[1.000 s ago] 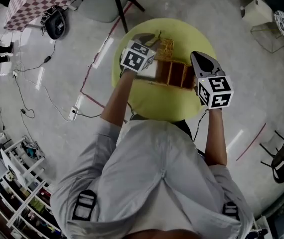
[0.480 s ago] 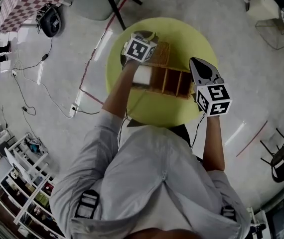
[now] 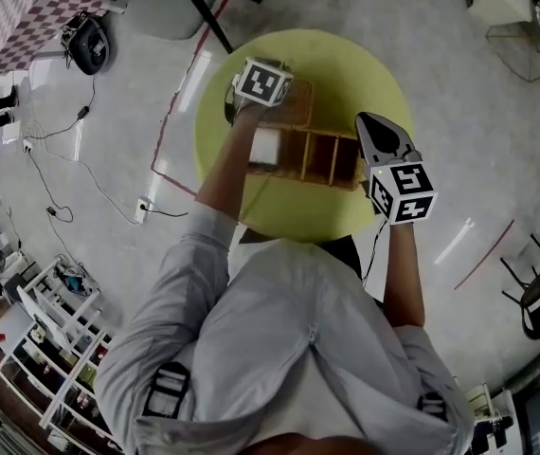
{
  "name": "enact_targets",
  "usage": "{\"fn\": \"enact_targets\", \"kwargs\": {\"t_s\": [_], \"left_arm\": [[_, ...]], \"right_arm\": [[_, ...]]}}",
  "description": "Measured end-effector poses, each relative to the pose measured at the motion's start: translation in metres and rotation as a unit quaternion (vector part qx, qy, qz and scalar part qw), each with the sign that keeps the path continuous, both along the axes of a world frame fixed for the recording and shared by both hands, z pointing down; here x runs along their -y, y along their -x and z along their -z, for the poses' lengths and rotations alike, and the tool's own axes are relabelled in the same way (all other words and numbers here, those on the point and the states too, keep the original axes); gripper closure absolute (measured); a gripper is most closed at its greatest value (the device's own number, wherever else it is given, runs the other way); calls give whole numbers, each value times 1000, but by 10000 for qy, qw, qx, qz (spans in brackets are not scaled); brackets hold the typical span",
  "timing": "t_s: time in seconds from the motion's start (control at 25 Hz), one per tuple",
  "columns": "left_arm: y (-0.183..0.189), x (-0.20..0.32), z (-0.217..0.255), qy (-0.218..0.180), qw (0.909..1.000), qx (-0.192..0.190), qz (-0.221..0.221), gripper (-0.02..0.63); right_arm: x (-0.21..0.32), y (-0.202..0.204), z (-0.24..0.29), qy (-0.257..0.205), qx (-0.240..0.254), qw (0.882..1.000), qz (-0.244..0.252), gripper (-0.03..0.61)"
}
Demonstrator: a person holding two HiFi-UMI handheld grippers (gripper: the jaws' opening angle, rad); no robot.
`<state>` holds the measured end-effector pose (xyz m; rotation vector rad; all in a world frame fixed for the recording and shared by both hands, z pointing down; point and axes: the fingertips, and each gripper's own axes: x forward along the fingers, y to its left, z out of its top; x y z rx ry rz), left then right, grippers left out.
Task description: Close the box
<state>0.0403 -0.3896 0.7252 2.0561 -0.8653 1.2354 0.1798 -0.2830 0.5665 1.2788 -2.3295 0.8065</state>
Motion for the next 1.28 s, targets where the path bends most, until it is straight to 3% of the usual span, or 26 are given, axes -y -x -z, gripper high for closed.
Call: {"fn": "enact_targets", "kwargs": {"t_s": [0.32, 0.88, 1.28], "left_arm": [[0, -4, -4, 37, 9999, 125, -109, 565], [12, -20, 53, -465, 9979, -402, 217, 572], [23, -39, 115, -1032, 9896, -889, 456, 574]], "right_arm": [[-1, 1, 1, -37, 57, 10000, 33, 555], [-10, 13, 27, -266, 0, 9994, 201, 555], [-39, 31, 60, -564, -67, 9976, 400, 555]]}}
